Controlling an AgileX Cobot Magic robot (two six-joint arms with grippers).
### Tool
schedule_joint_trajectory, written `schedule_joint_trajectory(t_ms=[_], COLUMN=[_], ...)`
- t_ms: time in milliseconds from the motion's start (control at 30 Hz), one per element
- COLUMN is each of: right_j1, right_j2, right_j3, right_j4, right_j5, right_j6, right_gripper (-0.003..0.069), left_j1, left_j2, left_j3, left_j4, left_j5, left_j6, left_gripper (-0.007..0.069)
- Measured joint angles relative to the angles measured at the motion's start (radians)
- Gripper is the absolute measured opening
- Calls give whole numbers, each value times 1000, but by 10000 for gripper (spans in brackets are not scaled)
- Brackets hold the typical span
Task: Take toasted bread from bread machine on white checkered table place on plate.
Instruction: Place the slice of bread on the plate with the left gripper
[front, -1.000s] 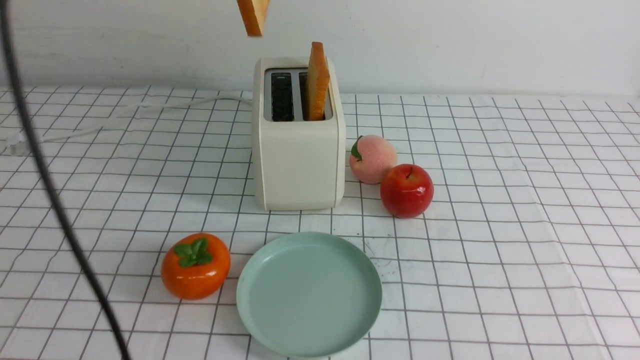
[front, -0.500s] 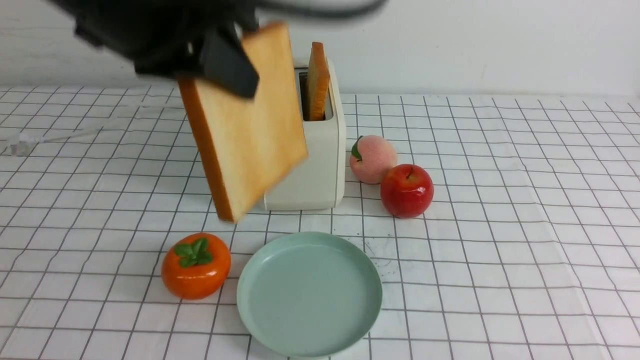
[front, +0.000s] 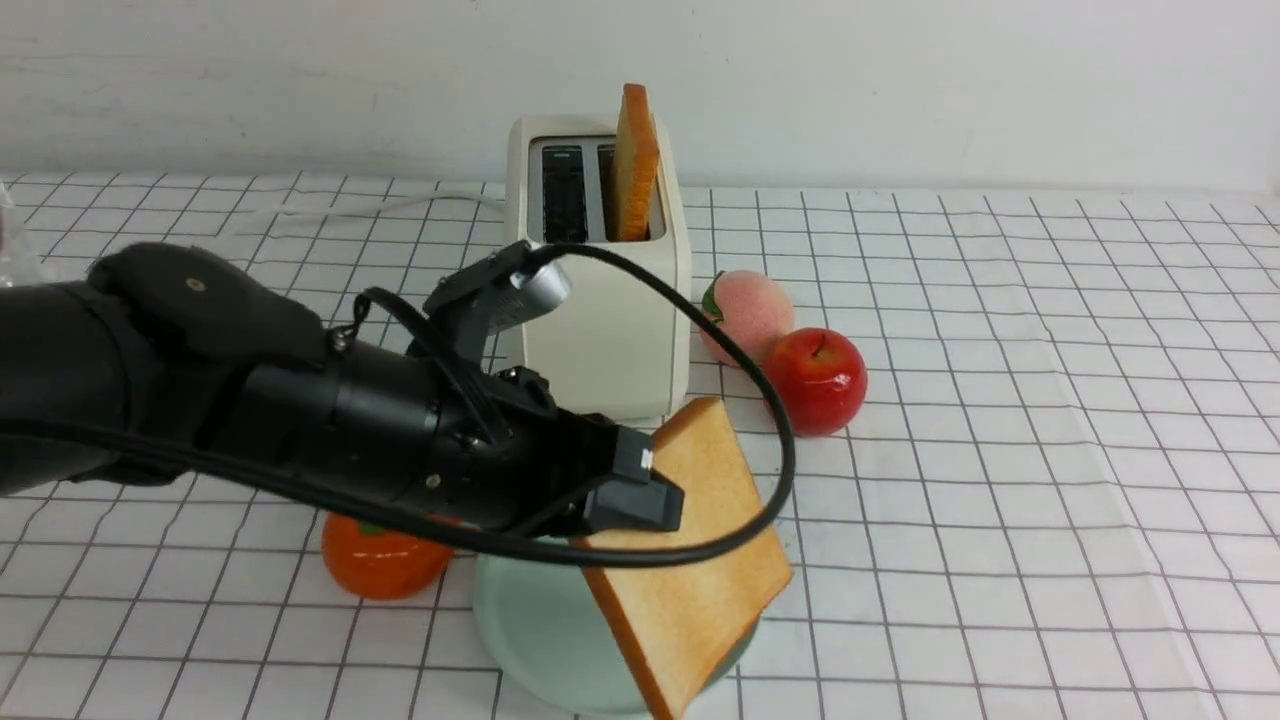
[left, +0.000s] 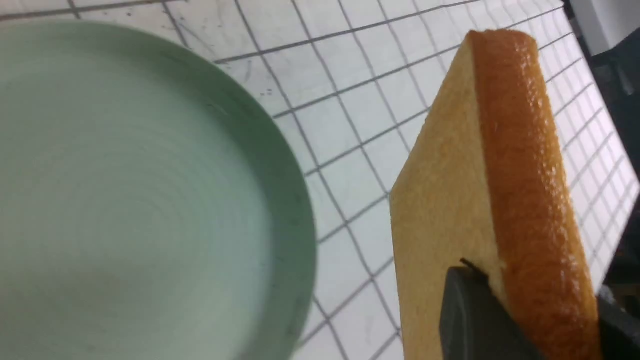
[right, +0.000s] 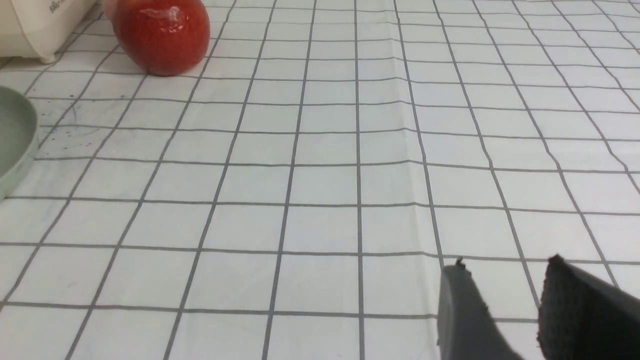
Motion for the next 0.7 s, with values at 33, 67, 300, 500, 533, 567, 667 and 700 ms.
schedule_joint_trajectory(t_ms=[33,67,300,500,533,567,667,700], right_j1=[0,0,0,0,0,0,0,0], right_j2=[0,0,0,0,0,0,0,0], right_j3=[0,0,0,0,0,0,0,0], right_j4=[0,0,0,0,0,0,0,0], right_j5=[0,0,0,0,0,0,0,0], right_j6=[0,0,0,0,0,0,0,0], right_gripper=[241,241,241,241,241,241,241,241], left_j1=[0,0,1,1,1,1,1,1], left_j2=[9,17,23,48,51,67,101,110], left_j3=[0,0,0,0,0,0,0,0], left_j4=[3,7,94,132,129,119,91,83], left_j5=[-22,-38,-54,-56,-56,-63,-75,-78], left_j6=[3,4,-5,-21,-22,-26,-27,-27], left_gripper=[119,119,119,119,119,119,119,119])
